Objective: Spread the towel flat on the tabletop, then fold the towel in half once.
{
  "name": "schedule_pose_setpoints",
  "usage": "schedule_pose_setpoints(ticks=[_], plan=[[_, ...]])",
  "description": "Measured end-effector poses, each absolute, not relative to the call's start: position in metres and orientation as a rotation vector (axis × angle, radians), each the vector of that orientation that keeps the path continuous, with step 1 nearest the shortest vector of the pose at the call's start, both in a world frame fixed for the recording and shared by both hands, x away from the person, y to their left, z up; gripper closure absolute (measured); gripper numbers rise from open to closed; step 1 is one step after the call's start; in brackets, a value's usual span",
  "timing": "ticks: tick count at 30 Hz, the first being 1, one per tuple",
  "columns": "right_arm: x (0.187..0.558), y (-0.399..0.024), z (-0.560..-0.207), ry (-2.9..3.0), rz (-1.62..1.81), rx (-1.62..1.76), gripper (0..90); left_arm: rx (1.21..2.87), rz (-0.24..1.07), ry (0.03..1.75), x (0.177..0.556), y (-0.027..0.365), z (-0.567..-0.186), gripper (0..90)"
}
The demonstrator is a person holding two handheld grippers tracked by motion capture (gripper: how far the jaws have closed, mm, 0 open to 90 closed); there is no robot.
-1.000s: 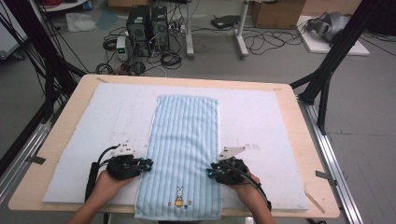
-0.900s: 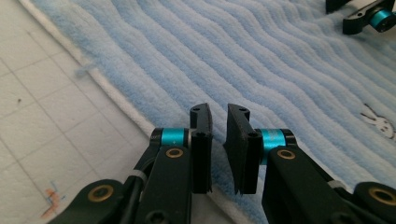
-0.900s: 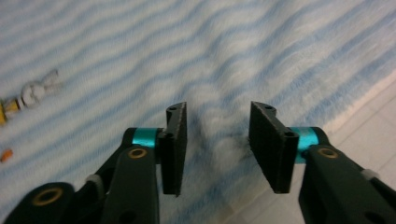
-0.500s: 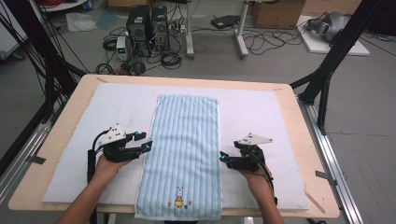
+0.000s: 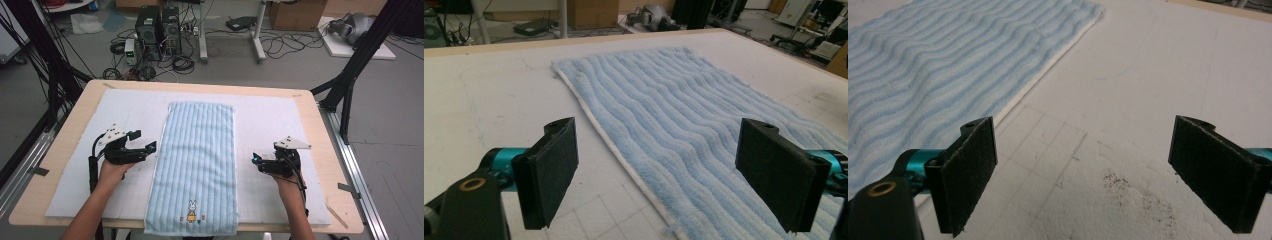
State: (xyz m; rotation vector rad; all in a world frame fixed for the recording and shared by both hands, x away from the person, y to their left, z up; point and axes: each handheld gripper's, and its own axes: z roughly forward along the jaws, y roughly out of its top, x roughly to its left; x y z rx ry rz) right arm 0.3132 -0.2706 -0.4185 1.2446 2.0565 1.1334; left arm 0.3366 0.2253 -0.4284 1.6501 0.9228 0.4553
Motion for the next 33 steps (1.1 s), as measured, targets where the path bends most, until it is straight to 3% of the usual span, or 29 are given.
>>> schedule_pose_setpoints(ticks=[33], plan=[[0.315,-0.271,-0.420,2.075,1.173,1.262,11.1,1.660,0.404,0.998,0.344,0.232,-0.429,17.8]])
